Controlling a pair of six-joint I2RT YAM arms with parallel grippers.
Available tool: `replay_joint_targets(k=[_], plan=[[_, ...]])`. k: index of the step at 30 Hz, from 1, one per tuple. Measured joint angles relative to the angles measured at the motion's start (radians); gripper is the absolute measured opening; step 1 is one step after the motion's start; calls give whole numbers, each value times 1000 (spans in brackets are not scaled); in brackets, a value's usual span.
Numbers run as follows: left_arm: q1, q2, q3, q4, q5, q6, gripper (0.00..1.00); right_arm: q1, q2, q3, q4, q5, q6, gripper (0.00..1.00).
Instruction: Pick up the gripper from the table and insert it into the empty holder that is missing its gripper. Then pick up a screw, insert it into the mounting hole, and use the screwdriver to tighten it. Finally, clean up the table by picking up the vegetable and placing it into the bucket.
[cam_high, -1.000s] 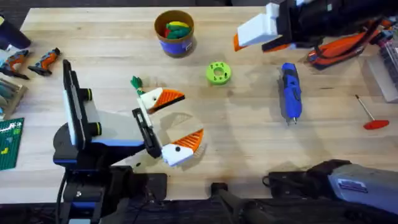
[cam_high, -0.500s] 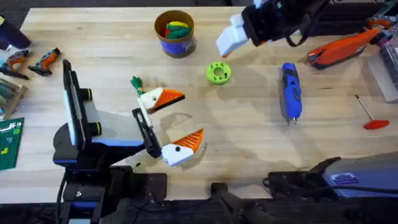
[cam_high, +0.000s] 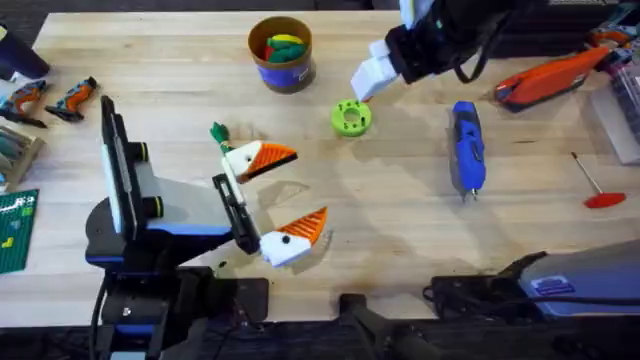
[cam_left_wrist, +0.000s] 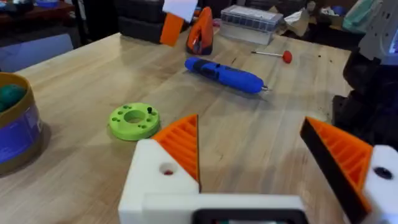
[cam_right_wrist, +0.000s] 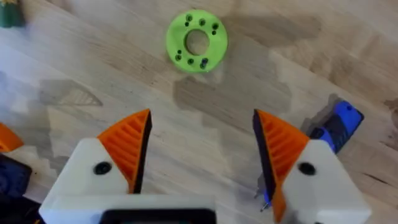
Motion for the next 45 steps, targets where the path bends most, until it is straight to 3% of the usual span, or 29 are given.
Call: replay_joint_targets(k=[11,23,29,45], plan=[[0,0,0,0,0,0,985,31,149,-11,52,0,3,890],[0,0,0,0,0,0,985,-2,158,-125,170,0,3,880],[0,0,0,0,0,0,985,-2,211,-125,218,1,-6,699],[0,0,0,0,0,0,986,-2,268,-126,281,1,-28,657]])
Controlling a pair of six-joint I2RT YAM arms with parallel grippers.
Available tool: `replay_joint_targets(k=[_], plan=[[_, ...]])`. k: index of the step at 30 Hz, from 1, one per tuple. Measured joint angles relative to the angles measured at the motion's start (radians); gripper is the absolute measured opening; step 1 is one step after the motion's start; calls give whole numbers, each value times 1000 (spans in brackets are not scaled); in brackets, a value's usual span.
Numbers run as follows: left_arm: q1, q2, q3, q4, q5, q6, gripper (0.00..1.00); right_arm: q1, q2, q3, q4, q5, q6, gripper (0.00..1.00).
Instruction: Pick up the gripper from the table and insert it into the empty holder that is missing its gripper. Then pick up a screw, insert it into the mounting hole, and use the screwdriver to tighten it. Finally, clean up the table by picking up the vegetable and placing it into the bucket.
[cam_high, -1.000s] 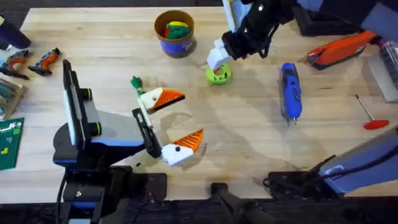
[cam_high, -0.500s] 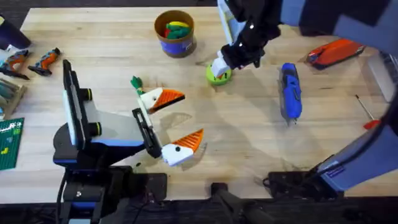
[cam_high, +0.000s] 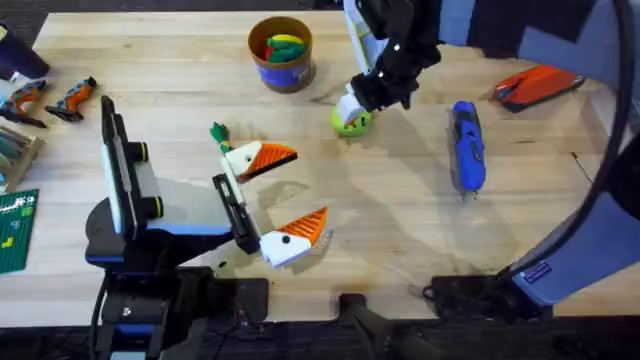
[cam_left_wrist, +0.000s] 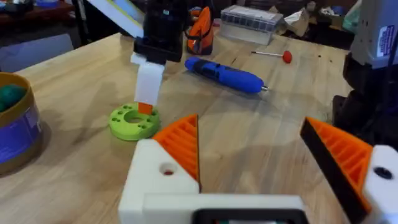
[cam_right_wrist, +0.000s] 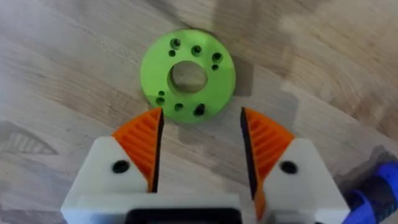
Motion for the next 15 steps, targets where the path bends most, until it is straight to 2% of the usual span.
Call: replay_joint_targets(k=[12,15], plan=[[0,0,0,0,0,0,986,0,30,0,5,0,-5,543],[0,0,0,0,0,0,985,0,30,0,6,5,-7,483]])
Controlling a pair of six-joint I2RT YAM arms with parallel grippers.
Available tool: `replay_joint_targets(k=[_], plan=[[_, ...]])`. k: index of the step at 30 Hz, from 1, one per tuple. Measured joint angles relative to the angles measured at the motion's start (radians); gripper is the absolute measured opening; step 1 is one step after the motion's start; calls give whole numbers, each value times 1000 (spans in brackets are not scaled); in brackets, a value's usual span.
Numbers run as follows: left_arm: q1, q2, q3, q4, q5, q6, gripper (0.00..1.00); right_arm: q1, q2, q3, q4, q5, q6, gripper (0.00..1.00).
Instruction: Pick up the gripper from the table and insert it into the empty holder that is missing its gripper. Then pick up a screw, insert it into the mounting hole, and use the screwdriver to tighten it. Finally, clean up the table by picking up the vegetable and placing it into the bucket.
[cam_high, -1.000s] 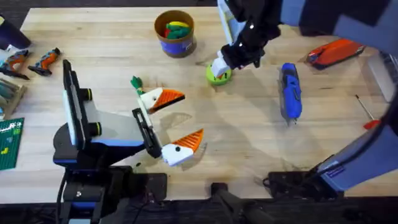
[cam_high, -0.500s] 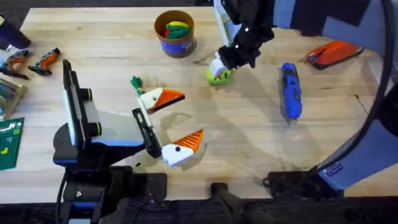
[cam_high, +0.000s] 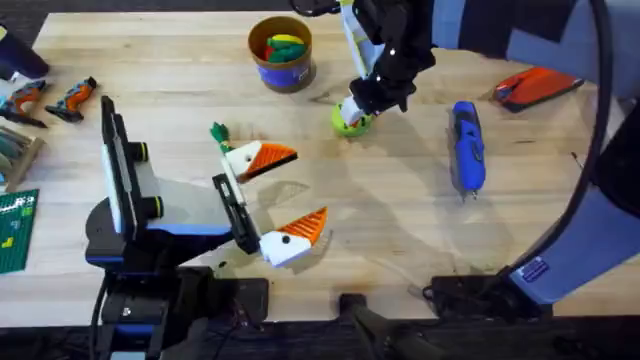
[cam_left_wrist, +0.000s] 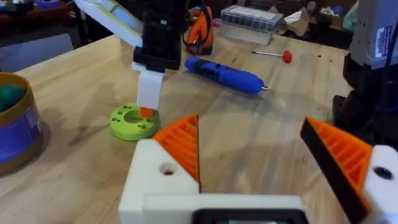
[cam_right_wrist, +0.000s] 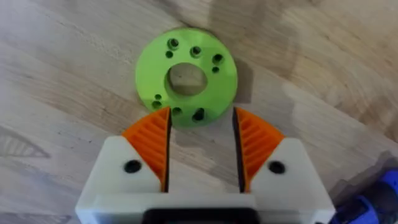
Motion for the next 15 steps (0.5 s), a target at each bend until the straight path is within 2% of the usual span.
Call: replay_joint_targets(k=[15], plan=[[0,0,0,0,0,0,985,3,0,0,1,21,-5,402]])
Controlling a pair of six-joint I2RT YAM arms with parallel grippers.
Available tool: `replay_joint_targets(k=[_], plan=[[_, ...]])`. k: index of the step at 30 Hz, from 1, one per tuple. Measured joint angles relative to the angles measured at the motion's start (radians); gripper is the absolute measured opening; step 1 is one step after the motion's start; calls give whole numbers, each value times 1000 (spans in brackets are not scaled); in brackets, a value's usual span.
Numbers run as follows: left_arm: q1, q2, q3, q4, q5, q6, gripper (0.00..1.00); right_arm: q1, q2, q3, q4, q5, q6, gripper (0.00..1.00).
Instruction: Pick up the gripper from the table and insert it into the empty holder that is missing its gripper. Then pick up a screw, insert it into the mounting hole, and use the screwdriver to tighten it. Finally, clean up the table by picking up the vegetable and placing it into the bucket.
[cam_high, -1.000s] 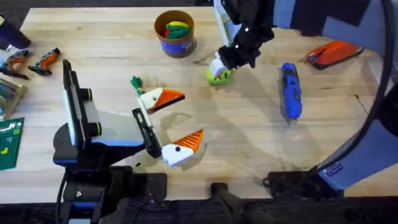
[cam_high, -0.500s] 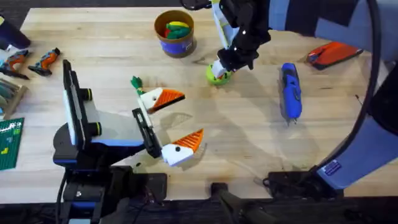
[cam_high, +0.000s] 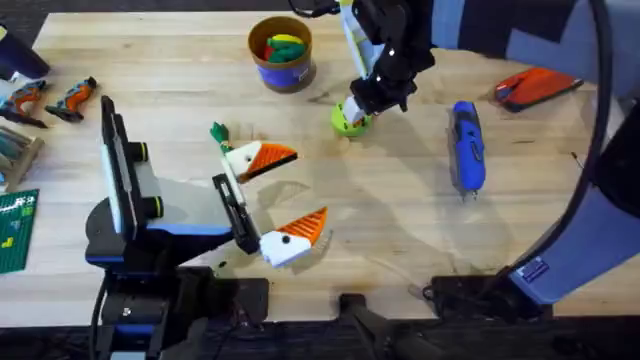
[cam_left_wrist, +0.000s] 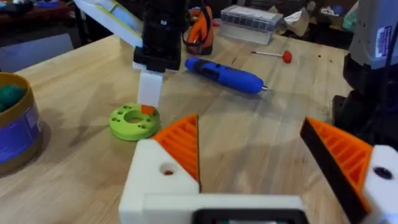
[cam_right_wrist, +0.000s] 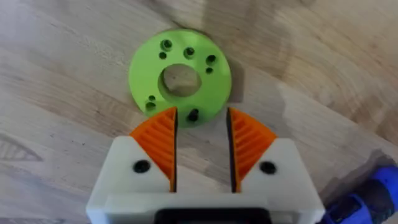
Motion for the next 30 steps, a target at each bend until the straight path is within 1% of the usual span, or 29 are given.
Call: replay_joint_targets(k=[3,4,12,15,18,24,25,26,30], plan=[[0,0,0,0,0,0,985,4,3,0,1,0,-3,378],[0,0,0,0,0,0,986,7,11,0,5,0,-6,324],[0,0,0,0,0,0,986,9,16,0,11,0,-7,301],[0,0,0,0,0,0,986,9,16,0,12,0,-7,237],[0,0,0,0,0,0,985,9,16,0,11,1,-10,139],[0,0,0,0,0,0,985,9,16,0,10,4,-10,110],[0,0,0,0,0,0,985,9,16,0,10,4,-10,91],[0,0,0,0,0,0,985,10,16,0,9,3,-10,11],[0,0,0,0,0,0,985,10,16,0,9,3,-10,9]])
